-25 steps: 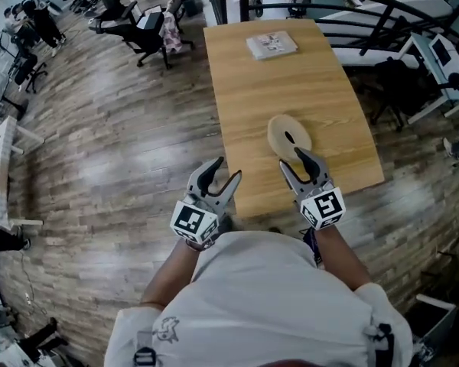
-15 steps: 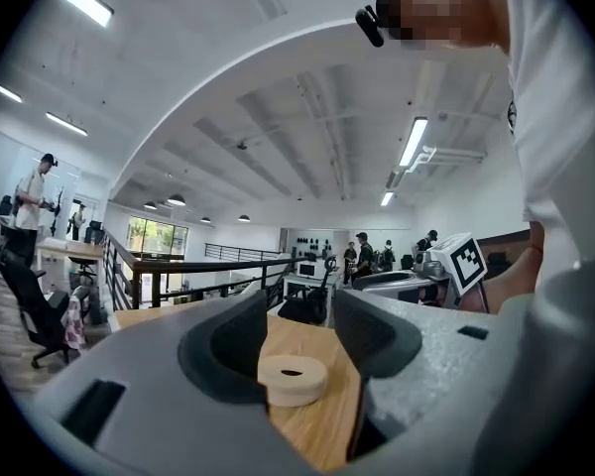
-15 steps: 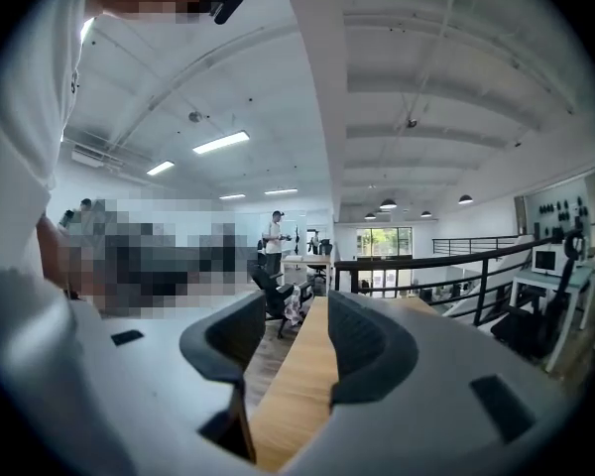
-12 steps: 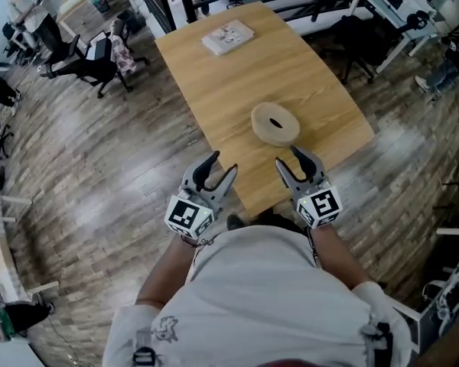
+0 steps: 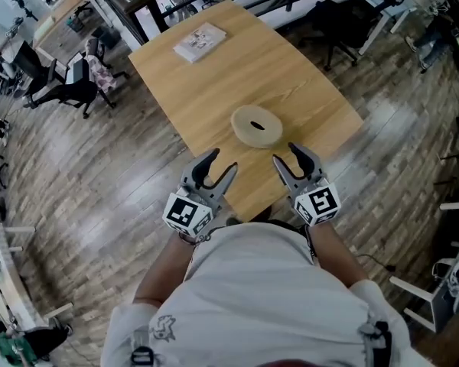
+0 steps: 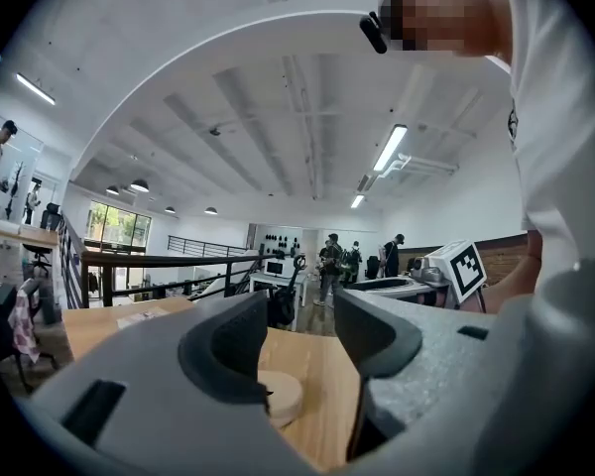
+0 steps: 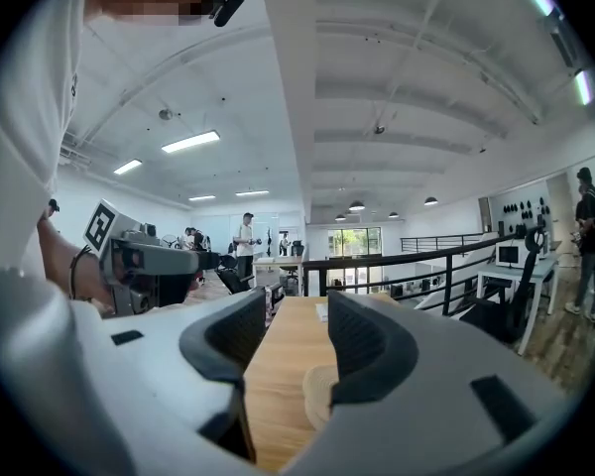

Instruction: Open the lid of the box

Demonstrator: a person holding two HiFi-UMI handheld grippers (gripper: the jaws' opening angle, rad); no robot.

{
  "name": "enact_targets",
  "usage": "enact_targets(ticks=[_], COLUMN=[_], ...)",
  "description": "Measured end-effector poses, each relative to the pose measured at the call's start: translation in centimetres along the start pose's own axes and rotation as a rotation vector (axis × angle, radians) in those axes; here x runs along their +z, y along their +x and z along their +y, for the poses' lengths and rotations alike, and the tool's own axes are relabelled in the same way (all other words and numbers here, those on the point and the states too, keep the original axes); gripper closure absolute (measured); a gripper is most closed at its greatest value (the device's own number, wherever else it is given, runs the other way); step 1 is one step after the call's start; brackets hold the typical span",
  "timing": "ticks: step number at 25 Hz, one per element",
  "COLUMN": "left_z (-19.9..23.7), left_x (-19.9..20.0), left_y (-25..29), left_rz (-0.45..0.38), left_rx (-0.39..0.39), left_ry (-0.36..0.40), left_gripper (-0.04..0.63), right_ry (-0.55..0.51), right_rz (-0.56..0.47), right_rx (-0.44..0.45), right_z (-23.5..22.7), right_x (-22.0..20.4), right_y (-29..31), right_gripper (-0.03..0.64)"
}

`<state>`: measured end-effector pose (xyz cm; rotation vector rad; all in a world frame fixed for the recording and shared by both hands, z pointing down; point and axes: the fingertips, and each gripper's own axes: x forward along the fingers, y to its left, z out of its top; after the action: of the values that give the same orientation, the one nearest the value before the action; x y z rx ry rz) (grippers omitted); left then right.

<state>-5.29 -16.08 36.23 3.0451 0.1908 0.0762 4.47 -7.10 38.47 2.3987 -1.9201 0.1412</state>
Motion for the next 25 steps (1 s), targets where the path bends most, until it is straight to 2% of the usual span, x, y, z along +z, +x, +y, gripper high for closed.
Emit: enact_targets(ticks=[13,19,25], left_z=[0.1,3.0,6.7], left_x=[-1.0,-2.2,-3.6], left_y=[4.5,6.2,7.9], left_rz=[0.041,0.093,0.138], left_rx=[-0.122,-0.185,-0.290], left_ry=[0.019,0.019,0.052], left_gripper=[0.387,0.387,0.383], right_ry=[0.016,0.030,0.048], right_rz=[0.012,0.057,0.100], right_rx=[-0.066,-0.125,-0.185], right_z=[-3.5,-4.1,-4.8], right_x=[-0.8,-1.8,-2.9], right_y=[0.5,1.7,3.9], right_gripper=[0.411,0.407,0.407])
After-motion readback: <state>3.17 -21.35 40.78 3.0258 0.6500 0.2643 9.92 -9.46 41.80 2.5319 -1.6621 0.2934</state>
